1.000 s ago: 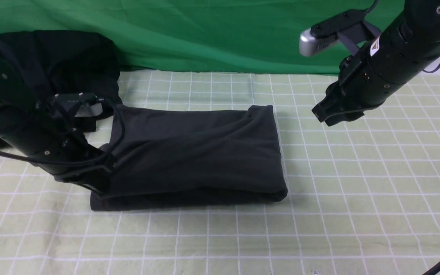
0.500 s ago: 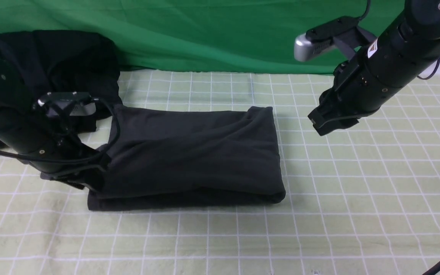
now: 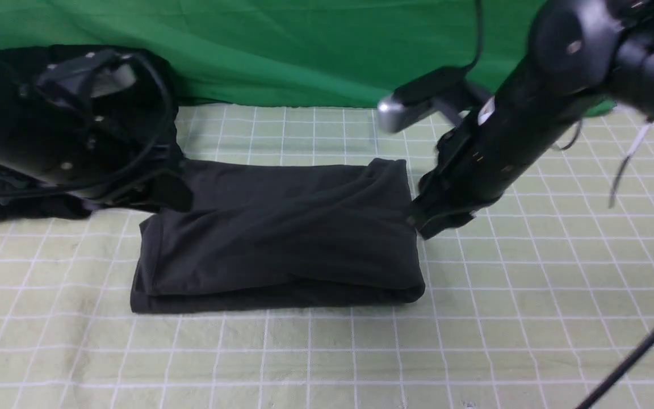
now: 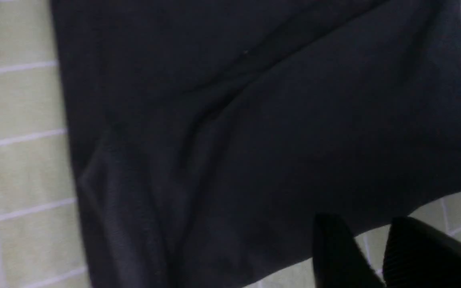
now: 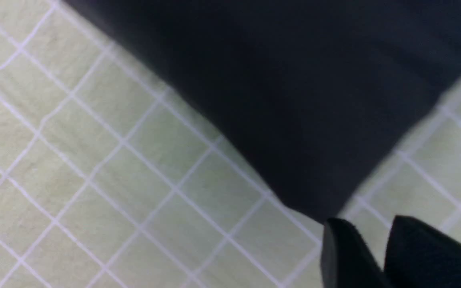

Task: Fold a long-sleeved shirt over a green coffee tablecloth.

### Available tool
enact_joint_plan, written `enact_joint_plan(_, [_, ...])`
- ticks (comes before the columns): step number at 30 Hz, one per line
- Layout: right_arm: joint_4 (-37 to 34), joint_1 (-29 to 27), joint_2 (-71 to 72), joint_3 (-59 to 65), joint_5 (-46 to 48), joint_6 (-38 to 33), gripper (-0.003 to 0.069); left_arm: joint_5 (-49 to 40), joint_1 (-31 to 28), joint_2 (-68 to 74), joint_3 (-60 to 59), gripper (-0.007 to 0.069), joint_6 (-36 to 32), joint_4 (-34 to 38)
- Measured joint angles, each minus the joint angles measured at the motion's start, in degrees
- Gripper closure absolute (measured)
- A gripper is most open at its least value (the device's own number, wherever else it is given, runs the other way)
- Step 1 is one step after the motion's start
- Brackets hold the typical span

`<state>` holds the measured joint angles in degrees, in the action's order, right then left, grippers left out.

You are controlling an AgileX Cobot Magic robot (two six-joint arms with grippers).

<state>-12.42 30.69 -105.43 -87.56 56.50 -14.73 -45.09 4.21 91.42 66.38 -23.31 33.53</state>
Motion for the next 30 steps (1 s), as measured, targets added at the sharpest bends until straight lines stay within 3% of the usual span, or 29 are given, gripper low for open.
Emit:
enact_joint_plan(3, [-0.28,2.31,-3.33,0.00,-2.36,0.30,0.0607,1.31,2.99,4.27,0.00,0.0599,-0.59,0.86])
enact_joint_plan(6, [-0.44,3.32,-5.81,0.00,-4.09,0.86,0.0649,1.16,4.11,8.46,-0.05,0.0624,0.09,-0.17])
enact_joint_plan(16, [-0.40,-0.07,-12.20,0.00,-4.95,3.59,0.0658,-0.71,4.33,13.53,-0.05,0.0631,13.54,-21.87])
enact_joint_plan(30, [1.19,-4.73,-8.84,0.00,1.33,4.28,0.0658,-3.43,4.50,8.15,0.92,0.0630,17.53,-28.21])
